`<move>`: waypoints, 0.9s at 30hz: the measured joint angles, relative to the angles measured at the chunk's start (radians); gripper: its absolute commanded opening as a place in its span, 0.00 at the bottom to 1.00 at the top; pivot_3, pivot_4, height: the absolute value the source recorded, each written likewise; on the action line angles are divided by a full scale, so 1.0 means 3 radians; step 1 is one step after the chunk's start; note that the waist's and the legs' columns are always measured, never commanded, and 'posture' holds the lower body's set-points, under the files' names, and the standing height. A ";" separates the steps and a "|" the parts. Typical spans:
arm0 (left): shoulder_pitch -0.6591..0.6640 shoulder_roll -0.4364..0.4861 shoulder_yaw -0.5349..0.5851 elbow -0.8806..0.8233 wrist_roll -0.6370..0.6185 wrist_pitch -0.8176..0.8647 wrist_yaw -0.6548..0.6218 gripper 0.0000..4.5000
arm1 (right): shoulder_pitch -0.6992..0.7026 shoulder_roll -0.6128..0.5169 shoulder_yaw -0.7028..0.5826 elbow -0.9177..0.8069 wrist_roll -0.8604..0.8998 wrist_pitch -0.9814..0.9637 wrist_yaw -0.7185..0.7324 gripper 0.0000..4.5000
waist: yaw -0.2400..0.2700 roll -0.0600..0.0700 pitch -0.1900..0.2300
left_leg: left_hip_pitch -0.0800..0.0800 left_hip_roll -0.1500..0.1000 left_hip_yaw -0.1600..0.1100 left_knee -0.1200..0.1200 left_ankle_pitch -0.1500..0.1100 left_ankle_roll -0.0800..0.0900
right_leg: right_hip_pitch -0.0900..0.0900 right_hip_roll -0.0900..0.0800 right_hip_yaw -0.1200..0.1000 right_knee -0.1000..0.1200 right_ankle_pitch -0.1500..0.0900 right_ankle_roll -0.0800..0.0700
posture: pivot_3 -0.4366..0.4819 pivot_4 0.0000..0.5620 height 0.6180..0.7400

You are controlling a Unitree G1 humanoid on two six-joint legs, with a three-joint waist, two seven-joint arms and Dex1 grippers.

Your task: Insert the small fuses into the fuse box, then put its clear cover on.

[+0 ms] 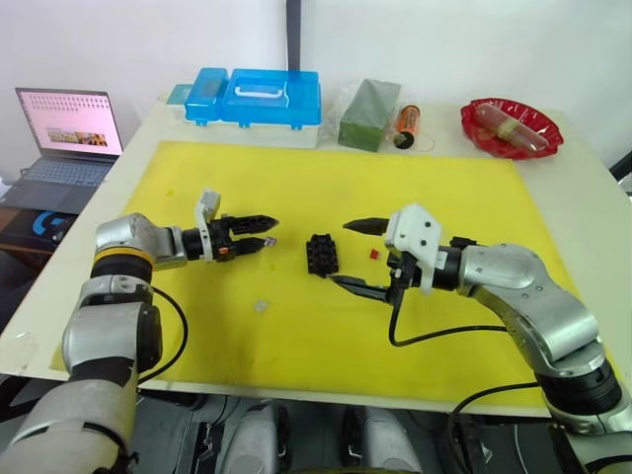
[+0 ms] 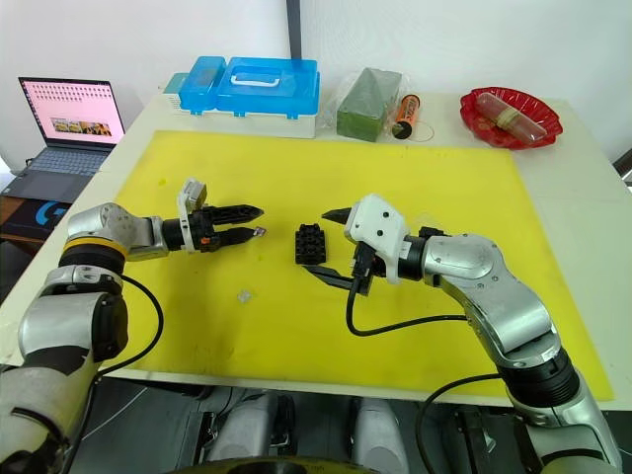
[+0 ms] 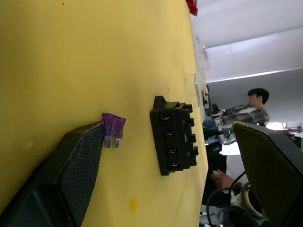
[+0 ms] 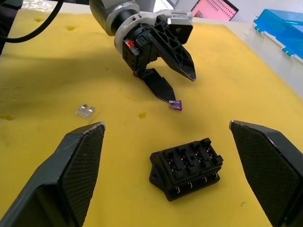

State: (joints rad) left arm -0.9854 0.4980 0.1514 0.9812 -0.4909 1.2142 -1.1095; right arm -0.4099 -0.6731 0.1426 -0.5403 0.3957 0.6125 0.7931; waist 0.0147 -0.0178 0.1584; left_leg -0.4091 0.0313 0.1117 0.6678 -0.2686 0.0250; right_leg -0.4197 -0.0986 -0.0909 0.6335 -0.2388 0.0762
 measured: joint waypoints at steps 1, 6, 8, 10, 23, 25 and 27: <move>0.0000 -0.0010 -0.0001 0.0001 0.0016 -0.0026 0.0002 0.96 | 0.0000 0.0000 0.0000 0.0000 -0.0002 0.0000 0.0000 1.00 | 0.0001 0.0000 0.0000 | 0.0000 0.0000 -0.0001 0.0000 0.0000 0.0000 | 0.0001 0.0000 -0.0001 0.0000 0.0000 0.0000 | 0.48 0.27 1.00; 0.0010 -0.0036 -0.0003 0.0078 0.0128 -0.0188 0.0079 0.61 | 0.0024 -0.0001 0.0000 0.0000 -0.0021 -0.0009 0.0000 1.00 | -0.0006 0.0001 -0.0001 | 0.0002 0.0000 -0.0005 0.0000 -0.0001 0.0001 | 0.0004 0.0000 -0.0003 0.0000 0.0000 0.0000 | 0.48 0.27 1.00; 0.0014 -0.0036 -0.0007 0.0098 0.0167 -0.0225 0.0109 0.45 | 0.0026 -0.0001 0.0000 0.0000 -0.0031 -0.0011 0.0000 1.00 | -0.0010 0.0001 -0.0001 | 0.0002 0.0001 -0.0004 0.0000 -0.0001 0.0001 | 0.0004 0.0000 -0.0002 0.0000 0.0000 0.0000 | 0.48 0.27 1.00; 0.0031 -0.0035 -0.0013 0.0097 0.0196 -0.0244 0.0126 0.29 | 0.0033 -0.0001 0.0000 0.0000 -0.0035 -0.0022 -0.0001 1.00 | -0.0012 0.0001 -0.0001 | 0.0002 0.0001 -0.0005 0.0000 -0.0001 0.0002 | 0.0003 0.0001 -0.0003 0.0000 0.0000 0.0000 | 0.48 0.27 1.00; 0.0225 0.0171 -0.0143 -0.0332 0.0167 0.0025 -0.0093 0.01 | 0.0076 0.0022 -0.0004 0.0132 -0.0066 -0.0109 0.0000 1.00 | -0.0112 0.0005 -0.0004 | 0.0003 0.0004 -0.0005 -0.0005 0.0000 0.0000 | -0.0002 0.0005 -0.0002 0.0002 0.0000 -0.0001 | 0.48 0.27 1.00; 0.0400 0.0240 -0.0165 -0.0733 0.0072 0.0050 -0.0204 0.01 | 0.0063 0.0048 -0.0070 0.0193 0.0004 -0.0052 -0.0005 1.00 | -0.0117 0.0003 -0.0002 | -0.0001 0.0005 -0.0005 -0.0007 0.0009 -0.0016 | -0.0008 0.0005 0.0001 0.0002 0.0000 -0.0001 | 0.48 0.27 1.00; 0.0660 0.0274 -0.0077 -0.1456 -0.0075 -0.0135 -0.0257 0.01 | -0.0042 0.0118 -0.0258 0.0285 0.0214 0.0150 -0.0043 1.00 | -0.0104 0.0002 0.0000 | -0.0005 0.0005 -0.0005 -0.0007 0.0013 -0.0021 | -0.0011 0.0002 0.0001 0.0002 0.0000 -0.0002 | 0.48 0.27 1.00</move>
State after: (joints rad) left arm -0.7873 0.5801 0.1283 0.5445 -0.5134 1.1736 -1.1866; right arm -0.4224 -0.6378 0.0653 -0.4549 0.4598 0.6575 0.7801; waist -0.0164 -0.0171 0.1586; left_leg -0.4104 0.0329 0.1102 0.6657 -0.2648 0.0185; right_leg -0.4230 -0.0980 -0.0904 0.6341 -0.2388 0.0757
